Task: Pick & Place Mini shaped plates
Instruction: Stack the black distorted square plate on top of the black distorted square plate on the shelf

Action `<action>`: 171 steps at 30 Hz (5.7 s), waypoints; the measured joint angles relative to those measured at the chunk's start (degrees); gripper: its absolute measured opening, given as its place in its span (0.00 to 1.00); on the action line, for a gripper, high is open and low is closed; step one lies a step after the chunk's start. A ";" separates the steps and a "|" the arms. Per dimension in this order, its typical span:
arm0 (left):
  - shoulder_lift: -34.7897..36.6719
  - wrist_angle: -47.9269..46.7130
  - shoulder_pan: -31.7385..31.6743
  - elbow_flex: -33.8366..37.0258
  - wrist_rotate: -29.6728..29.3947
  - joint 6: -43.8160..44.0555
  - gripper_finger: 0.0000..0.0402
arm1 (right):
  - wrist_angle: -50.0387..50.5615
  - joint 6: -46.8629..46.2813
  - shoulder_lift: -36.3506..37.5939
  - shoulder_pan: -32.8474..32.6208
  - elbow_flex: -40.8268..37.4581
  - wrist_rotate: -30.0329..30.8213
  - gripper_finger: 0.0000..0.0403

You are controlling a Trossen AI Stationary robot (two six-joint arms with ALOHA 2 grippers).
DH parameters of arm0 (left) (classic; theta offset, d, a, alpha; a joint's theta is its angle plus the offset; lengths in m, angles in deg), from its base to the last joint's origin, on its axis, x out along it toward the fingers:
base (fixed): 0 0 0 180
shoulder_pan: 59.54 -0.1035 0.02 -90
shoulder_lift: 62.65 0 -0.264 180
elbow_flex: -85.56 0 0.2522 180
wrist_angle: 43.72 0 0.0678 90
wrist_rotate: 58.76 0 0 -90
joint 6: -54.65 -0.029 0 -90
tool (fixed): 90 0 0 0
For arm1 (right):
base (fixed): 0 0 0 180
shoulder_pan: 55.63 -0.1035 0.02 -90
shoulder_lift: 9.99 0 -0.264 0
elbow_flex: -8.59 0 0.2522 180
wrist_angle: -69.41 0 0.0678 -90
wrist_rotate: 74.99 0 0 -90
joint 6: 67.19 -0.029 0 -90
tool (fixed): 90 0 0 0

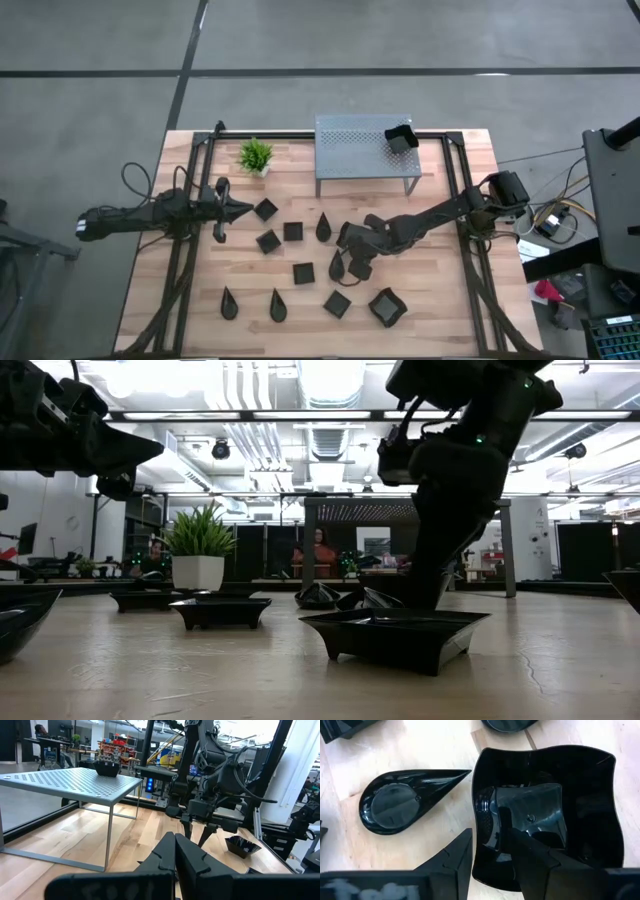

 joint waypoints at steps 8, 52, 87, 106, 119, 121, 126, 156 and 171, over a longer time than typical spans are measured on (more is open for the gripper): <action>0.01 0.00 0.00 0.00 0.00 0.01 0.01 | -0.31 -0.02 -0.02 0.22 -0.31 0.00 0.27; 0.00 0.00 0.00 0.00 0.00 0.00 0.01 | 58.61 -12.55 0.57 3.64 52.90 14.73 0.02; 0.00 0.00 0.02 0.00 0.00 0.00 0.01 | 69.59 -7.93 0.52 36.49 53.25 13.16 0.02; 0.02 0.00 0.00 0.00 0.00 0.00 0.01 | 68.24 -6.98 0.52 37.06 48.01 16.12 0.02; 0.00 0.00 0.00 0.00 0.01 0.00 0.01 | 66.08 -6.97 0.52 38.25 47.99 16.23 0.02; 0.00 0.00 0.00 0.00 0.00 0.00 0.01 | 66.11 -6.97 0.52 38.49 47.99 16.11 0.02; 0.01 0.00 0.04 0.00 0.00 0.00 0.01 | 66.04 -6.26 0.06 38.51 47.99 15.95 0.03; 0.01 0.00 0.00 0.00 0.00 0.00 0.01 | 66.13 -3.56 -1.22 30.14 51.88 9.35 0.38; 0.02 0.00 0.00 0.00 0.00 0.00 0.01 | 65.91 -7.49 -1.16 10.43 51.88 5.29 0.33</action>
